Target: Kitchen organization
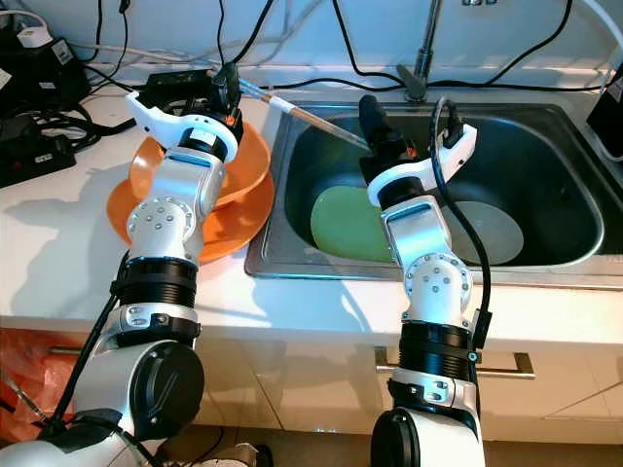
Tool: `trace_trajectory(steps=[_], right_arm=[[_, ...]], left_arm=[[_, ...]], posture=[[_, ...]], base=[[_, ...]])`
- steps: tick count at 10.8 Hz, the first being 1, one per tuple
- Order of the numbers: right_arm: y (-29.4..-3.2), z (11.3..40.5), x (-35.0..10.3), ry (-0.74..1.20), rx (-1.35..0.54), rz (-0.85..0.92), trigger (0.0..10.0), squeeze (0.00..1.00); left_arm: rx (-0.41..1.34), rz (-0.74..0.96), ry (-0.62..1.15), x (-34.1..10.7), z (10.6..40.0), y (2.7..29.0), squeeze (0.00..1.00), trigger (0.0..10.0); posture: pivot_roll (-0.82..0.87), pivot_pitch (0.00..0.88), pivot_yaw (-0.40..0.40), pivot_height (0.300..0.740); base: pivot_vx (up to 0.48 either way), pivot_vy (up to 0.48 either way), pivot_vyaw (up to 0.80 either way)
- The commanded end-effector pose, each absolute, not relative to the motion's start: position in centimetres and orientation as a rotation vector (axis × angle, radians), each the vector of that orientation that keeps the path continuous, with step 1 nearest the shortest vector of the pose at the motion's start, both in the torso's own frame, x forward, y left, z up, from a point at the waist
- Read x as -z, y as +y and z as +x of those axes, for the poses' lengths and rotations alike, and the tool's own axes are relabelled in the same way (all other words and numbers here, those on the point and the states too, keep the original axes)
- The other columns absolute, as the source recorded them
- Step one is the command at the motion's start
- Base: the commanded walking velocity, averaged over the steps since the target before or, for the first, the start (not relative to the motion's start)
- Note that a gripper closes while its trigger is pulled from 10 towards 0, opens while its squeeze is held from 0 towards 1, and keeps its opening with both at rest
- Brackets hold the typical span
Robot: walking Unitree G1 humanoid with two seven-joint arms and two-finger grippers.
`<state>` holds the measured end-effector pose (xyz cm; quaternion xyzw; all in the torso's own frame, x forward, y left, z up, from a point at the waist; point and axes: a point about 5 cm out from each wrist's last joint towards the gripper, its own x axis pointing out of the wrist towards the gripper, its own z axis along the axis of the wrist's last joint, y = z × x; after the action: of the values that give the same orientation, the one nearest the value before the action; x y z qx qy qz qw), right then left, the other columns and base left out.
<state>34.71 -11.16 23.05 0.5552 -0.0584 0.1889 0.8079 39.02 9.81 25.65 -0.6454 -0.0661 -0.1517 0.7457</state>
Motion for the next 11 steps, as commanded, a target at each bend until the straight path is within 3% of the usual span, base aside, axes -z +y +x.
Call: trace_trajectory(steps=[1,7,8,11], right_arm=[[-6.3,33.9,-23.0,-0.055,-0.49,1.337,10.0,0.0],[-5.5,33.9,-20.5,0.041,-0.45,1.339,10.0,0.0],[-5.3,33.9,-20.3,0.045,-0.45,1.34,0.0,0.0],[-5.3,33.9,-20.3,0.039,-0.445,1.338,0.0,0.0]], left_arm=[[0.37,-1.517,-0.031,-23.8,38.1,5.3,0.0,0.0],[0.384,-1.515,-0.033,-24.0,38.0,5.0,0.0,0.0],[0.387,-1.514,-0.028,-24.0,38.0,4.9,0.0,0.0],[0.389,-1.507,-0.019,-23.8,38.0,4.8,0.0,0.0]], posture=[[0.06,0.07,0.062,0.74],[0.06,0.069,0.063,0.74],[0.06,0.069,0.066,0.74],[0.06,0.068,0.068,0.74]], base=[[0.0,0.0,0.0],[0.0,0.0,0.0],[0.0,0.0,0.0],[0.0,0.0,0.0]])
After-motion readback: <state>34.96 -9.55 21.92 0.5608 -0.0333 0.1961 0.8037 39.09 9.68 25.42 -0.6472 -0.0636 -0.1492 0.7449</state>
